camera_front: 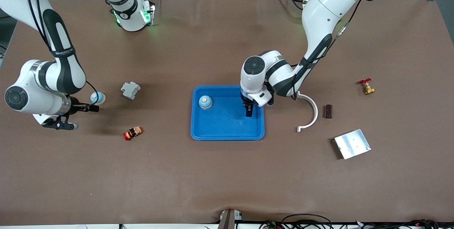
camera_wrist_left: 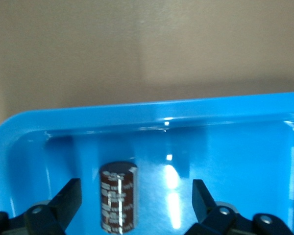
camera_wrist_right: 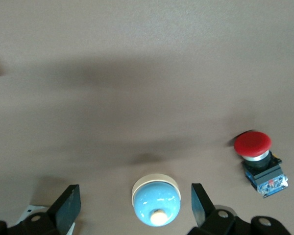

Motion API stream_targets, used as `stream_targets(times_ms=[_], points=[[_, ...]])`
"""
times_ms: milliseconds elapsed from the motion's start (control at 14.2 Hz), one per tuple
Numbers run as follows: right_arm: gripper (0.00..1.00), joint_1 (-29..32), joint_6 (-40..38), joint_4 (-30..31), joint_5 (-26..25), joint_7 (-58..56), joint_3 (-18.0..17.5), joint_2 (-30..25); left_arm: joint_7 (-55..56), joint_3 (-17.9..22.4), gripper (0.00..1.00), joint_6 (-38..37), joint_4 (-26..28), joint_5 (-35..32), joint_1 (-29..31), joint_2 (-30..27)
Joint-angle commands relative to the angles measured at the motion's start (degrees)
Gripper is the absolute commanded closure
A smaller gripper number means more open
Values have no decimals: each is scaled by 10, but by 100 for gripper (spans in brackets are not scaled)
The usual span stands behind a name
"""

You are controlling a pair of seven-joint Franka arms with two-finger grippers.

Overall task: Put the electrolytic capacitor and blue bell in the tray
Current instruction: 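Grasp the second blue bell with the right gripper while the left gripper withdraws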

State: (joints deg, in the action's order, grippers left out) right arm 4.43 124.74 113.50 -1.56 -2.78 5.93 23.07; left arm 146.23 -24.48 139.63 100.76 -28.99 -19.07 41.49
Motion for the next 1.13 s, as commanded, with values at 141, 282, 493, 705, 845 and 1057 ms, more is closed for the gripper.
stream_targets(times_ms=[141, 282, 493, 705, 845, 1057], points=[[0, 34, 24, 50, -12, -52, -12, -14, 18, -7, 0, -68, -43, -8, 3, -7], [0, 41, 28, 60, -12, -54, -12, -10, 1, -9, 0, -85, -48, -8, 5, -11], [0, 54, 42, 65, -11, -55, -13, 14, -87, -17, 0, -109, -49, 26, 26, -21], [0, 53, 43, 78, -6, -57, -14, 21, -198, -17, 0, -135, -49, 53, 37, -33], [0, 51, 42, 81, -3, -57, -15, 22, -266, -16, 0, -146, -48, 57, 40, -36], [0, 52, 42, 81, -3, -57, -15, 24, -314, -19, 0, -146, -50, 56, 54, -36]])
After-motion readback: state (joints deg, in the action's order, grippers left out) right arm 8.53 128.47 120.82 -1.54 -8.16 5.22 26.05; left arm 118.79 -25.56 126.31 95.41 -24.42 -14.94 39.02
